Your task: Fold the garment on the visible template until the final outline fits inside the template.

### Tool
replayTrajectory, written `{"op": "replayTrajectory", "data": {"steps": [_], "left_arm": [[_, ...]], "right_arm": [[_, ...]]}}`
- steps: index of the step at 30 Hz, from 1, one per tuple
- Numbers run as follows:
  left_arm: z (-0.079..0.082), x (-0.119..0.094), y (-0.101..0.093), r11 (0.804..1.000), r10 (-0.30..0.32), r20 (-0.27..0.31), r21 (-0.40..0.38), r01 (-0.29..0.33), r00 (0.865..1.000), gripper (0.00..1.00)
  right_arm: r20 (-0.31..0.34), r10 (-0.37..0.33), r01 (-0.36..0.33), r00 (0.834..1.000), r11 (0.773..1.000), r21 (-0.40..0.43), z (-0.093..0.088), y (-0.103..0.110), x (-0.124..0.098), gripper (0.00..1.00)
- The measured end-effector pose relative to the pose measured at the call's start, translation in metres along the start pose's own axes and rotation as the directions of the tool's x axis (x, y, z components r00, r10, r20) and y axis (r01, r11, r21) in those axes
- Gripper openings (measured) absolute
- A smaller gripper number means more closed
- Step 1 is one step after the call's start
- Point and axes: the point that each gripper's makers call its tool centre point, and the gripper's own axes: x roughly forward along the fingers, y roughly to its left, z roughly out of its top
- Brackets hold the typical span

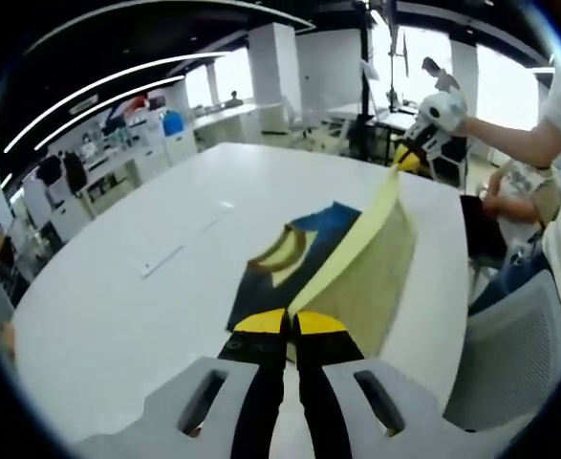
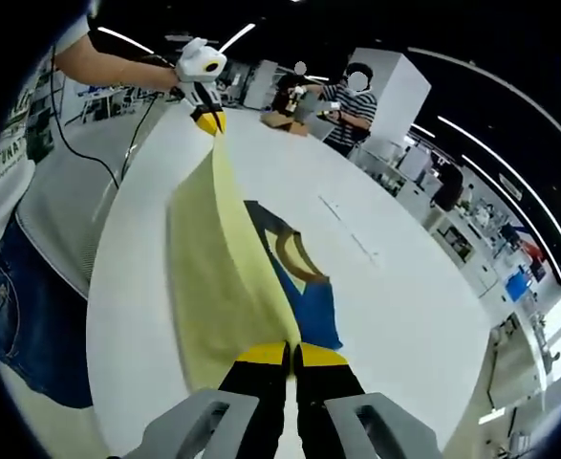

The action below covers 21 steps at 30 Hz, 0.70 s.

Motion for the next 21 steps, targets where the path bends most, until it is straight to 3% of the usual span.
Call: {"op": "replayTrajectory", "data": {"steps": [21], "left_arm": [[0.013, 0.017, 0.048, 0.991, 0.124, 0.041, -0.052, -0.122, 0.991, 0.0]], "right_arm": [[-0.009, -0.15, 0.15, 0.989, 0.989, -0.004, 0.019, -0.048, 0.029, 0.0]]}}
